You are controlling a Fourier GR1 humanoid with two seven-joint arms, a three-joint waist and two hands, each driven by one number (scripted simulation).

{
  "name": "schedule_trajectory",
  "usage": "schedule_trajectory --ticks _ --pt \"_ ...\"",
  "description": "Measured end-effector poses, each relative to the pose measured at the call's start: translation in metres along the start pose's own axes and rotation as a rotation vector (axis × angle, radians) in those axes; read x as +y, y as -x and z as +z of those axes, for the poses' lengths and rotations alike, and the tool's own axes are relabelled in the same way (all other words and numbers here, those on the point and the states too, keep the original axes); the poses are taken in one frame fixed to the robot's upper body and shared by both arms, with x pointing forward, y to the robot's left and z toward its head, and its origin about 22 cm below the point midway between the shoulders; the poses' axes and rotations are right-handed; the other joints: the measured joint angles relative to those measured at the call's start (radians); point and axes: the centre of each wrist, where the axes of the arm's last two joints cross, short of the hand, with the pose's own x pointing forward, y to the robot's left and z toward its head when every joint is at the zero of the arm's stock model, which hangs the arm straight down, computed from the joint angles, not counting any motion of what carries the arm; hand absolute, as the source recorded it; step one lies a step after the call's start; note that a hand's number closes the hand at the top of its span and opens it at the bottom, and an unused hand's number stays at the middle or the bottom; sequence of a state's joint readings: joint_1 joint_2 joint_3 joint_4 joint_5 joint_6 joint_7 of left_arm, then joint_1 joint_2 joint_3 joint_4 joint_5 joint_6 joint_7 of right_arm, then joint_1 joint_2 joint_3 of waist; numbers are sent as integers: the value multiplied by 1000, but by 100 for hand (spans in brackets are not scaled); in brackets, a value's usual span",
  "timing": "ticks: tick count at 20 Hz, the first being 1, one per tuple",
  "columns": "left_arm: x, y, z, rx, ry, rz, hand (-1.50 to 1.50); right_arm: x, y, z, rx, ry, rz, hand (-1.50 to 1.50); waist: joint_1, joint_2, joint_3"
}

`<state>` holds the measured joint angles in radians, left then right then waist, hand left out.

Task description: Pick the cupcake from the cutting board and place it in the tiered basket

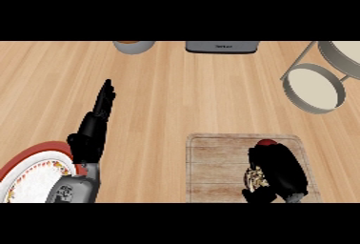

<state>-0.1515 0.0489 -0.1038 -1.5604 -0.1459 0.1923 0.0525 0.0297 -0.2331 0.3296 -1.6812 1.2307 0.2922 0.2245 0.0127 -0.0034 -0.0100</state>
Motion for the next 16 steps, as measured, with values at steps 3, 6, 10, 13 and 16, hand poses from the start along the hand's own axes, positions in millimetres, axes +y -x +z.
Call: schedule_trajectory --ticks 3,6,10,13,16 --pt "-2 2 1 1 4 3 0 -15 15 -21 209 -10 34 150 8 1 -1" --pt "-1 2 1 0 5 2 0 -36 16 -41 350 1 55 150 6 1 2" --pt "2 2 -2 7 -3 -5 0 -74 15 -52 470 59 70 150 -4 2 7" --pt "3 3 -1 6 -15 -5 0 -108 11 -43 519 136 64 150 -11 1 8" --pt "2 7 3 13 -14 -1 0 -148 6 -30 555 234 50 150 -14 0 9"
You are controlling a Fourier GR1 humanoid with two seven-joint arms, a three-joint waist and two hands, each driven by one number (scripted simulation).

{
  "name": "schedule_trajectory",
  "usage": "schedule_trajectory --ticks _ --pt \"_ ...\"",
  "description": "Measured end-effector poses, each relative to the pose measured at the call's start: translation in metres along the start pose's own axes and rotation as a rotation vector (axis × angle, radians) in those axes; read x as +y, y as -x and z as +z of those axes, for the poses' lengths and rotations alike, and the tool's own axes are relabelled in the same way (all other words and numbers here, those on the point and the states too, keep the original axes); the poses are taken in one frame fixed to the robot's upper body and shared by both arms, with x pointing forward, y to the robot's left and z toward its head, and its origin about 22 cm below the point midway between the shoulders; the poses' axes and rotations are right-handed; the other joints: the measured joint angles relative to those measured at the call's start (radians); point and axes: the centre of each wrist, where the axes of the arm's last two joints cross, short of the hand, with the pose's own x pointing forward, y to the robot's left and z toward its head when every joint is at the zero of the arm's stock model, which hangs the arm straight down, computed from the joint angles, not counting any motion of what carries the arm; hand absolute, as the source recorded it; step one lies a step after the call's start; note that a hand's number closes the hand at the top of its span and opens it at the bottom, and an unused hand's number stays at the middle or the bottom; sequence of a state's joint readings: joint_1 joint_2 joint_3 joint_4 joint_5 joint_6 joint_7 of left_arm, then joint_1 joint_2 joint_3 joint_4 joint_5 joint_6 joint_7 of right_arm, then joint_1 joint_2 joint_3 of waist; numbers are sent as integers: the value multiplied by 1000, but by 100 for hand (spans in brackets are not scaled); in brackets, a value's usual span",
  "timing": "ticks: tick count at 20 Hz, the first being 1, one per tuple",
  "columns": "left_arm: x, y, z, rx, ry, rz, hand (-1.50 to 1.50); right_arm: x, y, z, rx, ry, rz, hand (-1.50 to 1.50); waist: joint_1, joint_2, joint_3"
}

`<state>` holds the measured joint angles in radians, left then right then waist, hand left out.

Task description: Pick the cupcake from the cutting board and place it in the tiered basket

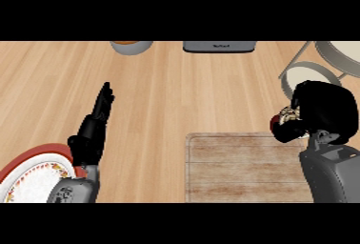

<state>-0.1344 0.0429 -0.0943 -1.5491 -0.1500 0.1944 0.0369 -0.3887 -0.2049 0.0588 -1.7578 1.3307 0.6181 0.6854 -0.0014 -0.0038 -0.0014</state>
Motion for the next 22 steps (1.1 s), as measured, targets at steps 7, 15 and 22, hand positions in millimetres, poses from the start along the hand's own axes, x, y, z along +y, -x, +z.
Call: schedule_trajectory --ticks 7,15,22 --pt "3 -7 1 -6 -3 -1 0 -88 28 6 35 123 -102 150 0 0 0" --pt "-3 -8 4 -7 6 -2 0 -151 46 -4 54 164 -292 150 5 2 1" --pt "1 -2 1 -8 9 2 0 -171 47 -41 70 143 -371 150 9 5 1"
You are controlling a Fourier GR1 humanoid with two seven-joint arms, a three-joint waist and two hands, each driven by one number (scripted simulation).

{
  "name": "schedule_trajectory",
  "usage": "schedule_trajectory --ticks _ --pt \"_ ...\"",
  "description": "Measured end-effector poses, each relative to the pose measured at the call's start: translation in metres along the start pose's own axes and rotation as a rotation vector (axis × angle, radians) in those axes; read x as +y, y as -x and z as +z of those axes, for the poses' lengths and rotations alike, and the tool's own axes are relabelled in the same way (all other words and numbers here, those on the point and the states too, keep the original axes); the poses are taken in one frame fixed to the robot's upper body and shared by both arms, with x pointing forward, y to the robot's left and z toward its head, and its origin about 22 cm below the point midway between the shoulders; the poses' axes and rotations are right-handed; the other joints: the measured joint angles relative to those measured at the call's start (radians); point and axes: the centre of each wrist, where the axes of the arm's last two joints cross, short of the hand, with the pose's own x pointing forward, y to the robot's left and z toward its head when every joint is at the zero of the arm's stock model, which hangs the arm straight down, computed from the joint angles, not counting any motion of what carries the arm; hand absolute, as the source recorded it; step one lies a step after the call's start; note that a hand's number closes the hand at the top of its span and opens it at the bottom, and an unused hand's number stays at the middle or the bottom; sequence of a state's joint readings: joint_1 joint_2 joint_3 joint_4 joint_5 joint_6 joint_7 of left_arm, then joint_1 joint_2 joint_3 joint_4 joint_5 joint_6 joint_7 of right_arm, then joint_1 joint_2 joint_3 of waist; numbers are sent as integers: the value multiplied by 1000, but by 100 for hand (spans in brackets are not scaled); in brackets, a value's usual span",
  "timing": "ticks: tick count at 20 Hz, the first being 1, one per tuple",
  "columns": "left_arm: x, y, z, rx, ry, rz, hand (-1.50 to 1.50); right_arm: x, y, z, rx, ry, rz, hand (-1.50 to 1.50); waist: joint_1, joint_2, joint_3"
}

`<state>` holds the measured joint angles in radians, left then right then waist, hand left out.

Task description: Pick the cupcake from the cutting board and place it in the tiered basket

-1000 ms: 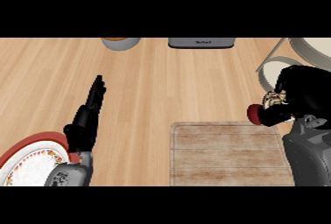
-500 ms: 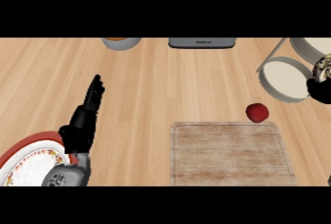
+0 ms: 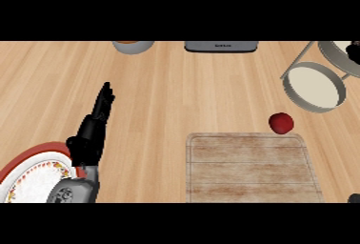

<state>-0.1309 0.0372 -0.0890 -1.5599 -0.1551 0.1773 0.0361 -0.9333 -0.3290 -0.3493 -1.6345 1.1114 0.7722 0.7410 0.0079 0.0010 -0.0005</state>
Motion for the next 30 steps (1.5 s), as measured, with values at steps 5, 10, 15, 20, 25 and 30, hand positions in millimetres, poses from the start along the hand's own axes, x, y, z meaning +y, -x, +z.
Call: schedule_trajectory --ticks 5,10,15,20,25,30 --pt "2 -1 1 1 -1 0 0 12 10 -30 28 29 31 150 1 1 0" --pt "0 -6 -4 -8 1 -4 0 14 27 -64 48 49 67 150 4 3 0" --pt "-3 -8 -6 -10 2 -5 0 21 43 -92 56 63 113 150 7 4 1" --pt "-2 -5 -7 -7 3 -2 0 43 66 -109 135 36 -8 -150 8 5 1" --pt "-5 -10 -7 -5 6 -4 0 58 83 -120 158 -2 -173 -150 7 4 1" --pt "-1 -3 -5 -1 2 2 0 52 91 -124 168 55 -368 -150 4 3 1"
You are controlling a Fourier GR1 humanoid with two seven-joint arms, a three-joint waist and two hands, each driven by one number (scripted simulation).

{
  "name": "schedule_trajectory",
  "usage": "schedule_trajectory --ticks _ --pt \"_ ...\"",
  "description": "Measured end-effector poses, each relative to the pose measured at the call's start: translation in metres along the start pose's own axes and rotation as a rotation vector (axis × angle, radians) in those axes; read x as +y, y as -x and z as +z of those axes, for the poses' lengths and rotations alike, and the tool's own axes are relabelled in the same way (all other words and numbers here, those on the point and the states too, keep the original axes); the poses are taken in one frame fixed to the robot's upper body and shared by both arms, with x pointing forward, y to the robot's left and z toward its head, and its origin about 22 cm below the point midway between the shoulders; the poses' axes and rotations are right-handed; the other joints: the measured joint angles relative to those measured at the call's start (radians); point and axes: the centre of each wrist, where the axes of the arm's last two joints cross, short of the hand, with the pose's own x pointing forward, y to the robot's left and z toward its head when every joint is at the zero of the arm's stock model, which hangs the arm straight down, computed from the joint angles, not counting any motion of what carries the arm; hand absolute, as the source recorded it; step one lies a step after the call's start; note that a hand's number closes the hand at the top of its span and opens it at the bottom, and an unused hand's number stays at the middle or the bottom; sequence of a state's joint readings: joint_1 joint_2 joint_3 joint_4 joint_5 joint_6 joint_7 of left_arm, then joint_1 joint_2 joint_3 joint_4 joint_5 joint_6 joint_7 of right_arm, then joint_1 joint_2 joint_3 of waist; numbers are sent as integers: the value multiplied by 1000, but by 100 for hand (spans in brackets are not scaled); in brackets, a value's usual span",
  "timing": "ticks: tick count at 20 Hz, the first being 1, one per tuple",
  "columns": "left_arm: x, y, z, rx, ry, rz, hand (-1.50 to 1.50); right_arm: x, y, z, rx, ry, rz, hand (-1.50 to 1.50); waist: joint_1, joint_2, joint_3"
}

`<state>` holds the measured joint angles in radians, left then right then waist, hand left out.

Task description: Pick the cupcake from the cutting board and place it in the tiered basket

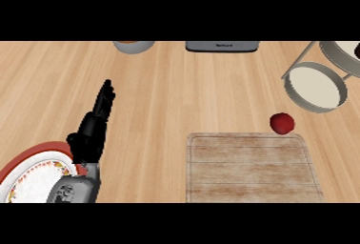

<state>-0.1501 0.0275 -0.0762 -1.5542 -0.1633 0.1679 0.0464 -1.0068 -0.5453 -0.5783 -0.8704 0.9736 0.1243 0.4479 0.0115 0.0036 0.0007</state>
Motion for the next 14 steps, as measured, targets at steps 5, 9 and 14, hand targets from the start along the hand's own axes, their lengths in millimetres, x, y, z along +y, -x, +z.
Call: schedule_trajectory --ticks 5,9,14 --pt "0 3 0 5 -10 -8 0 -38 18 -5 69 122 -149 -150 -11 -3 0" --pt "8 10 3 14 -22 -3 0 -73 55 -4 156 184 -252 -150 -25 -8 -1" --pt "13 9 6 16 -42 -7 0 -113 120 8 206 227 -382 -150 -42 -13 0"
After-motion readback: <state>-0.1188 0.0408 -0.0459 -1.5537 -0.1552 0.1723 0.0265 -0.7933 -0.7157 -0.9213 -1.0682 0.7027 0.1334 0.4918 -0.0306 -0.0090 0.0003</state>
